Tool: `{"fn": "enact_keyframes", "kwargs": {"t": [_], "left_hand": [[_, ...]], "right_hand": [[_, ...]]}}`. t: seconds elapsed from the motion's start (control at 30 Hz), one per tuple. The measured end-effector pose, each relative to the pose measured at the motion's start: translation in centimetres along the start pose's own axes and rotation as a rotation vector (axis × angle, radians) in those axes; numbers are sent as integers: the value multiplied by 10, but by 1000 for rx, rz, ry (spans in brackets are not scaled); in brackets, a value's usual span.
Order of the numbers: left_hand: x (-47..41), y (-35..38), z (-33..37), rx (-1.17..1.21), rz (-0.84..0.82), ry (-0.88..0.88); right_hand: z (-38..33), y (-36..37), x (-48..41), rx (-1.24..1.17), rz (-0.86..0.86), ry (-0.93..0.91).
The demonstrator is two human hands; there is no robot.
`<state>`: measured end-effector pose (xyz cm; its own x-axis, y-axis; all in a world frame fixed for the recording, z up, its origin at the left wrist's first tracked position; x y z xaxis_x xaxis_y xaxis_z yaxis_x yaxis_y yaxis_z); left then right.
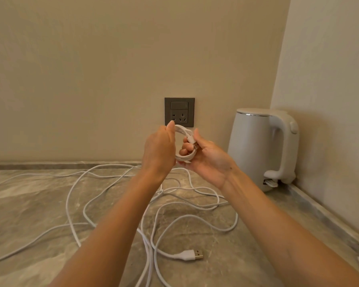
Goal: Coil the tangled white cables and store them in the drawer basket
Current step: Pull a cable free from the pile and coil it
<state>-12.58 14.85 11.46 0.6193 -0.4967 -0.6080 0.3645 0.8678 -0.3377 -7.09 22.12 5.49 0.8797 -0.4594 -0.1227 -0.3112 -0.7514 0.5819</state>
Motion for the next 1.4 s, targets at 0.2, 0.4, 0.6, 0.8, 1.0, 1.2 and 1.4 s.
{"fn": "enact_keyframes", "kwargs": {"t": [0.2,0.4,0.6,0.8,1.0,1.2,1.4], "left_hand": [[-2,1,-5,44,-9,4],[-2,8,-14,52,-65,-7],[0,15,-13,-21,-117,40],[-7,16,-10,-226,-191,140],[-11,-2,9,-206,-84,247],[-21,-15,-7,-96,-28,118],[-14,18,-27,-128,-248,-12]], "right_hand": [[-3,7,5,53,-118,63],[-11,-1,1,227,-37,-13],[-19,-5,1,414,3,-92],[-32,-21,2,752,113,-136],[-30,-18,4,1183,113,-139],[-18,3,11,780,-240,-28],[-36,9,18,431,-274,-70]]}}
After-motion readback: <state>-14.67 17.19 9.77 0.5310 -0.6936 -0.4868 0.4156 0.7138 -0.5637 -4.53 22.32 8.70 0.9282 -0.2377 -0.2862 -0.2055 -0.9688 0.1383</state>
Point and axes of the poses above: each hand's wrist, its own x-axis away from the middle knuckle, its own y-axis out of the palm, z = x × y, the point moved 10 cm from there along -x, towards the middle knuckle
